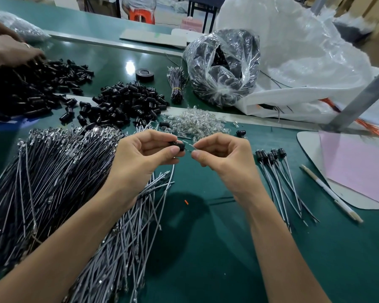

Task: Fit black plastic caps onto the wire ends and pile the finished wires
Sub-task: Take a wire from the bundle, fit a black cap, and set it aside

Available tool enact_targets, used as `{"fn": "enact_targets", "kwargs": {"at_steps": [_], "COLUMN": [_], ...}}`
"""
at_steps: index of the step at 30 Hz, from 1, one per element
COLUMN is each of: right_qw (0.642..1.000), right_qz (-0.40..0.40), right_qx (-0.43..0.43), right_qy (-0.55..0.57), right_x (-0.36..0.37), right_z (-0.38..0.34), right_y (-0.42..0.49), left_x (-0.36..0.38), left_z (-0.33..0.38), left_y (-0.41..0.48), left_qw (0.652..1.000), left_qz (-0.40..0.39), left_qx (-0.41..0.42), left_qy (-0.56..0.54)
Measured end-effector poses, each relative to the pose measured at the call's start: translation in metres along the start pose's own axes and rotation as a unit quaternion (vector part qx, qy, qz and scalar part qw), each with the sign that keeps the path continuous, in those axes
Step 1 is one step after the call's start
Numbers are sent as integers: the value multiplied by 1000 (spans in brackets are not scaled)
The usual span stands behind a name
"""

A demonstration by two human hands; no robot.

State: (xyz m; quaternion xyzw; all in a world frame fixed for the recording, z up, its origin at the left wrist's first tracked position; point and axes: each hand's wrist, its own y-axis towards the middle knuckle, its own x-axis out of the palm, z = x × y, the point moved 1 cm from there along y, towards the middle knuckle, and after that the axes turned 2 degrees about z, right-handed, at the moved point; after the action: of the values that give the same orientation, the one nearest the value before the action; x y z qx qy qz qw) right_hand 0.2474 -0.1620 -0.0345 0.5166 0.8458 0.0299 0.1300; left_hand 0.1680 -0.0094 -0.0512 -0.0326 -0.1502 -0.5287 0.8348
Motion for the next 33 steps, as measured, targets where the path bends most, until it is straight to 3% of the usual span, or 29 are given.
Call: {"fn": "enact_targets", "kwargs": {"at_steps": [10, 33], "right_qw": [999, 987], "right_qz": [3, 72], "right_qx": [-26, -51], "right_qy": [20, 134], "right_x": [4, 20], "right_z": [0, 7], "right_y": [-1, -5], "left_x": [3, 6], "left_z": [0, 5], "left_y": [-2, -6], "left_qw": [999, 999], "left_qz": [-35, -15], "left_qx": [-12, -4], "left_qy": [24, 42]}}
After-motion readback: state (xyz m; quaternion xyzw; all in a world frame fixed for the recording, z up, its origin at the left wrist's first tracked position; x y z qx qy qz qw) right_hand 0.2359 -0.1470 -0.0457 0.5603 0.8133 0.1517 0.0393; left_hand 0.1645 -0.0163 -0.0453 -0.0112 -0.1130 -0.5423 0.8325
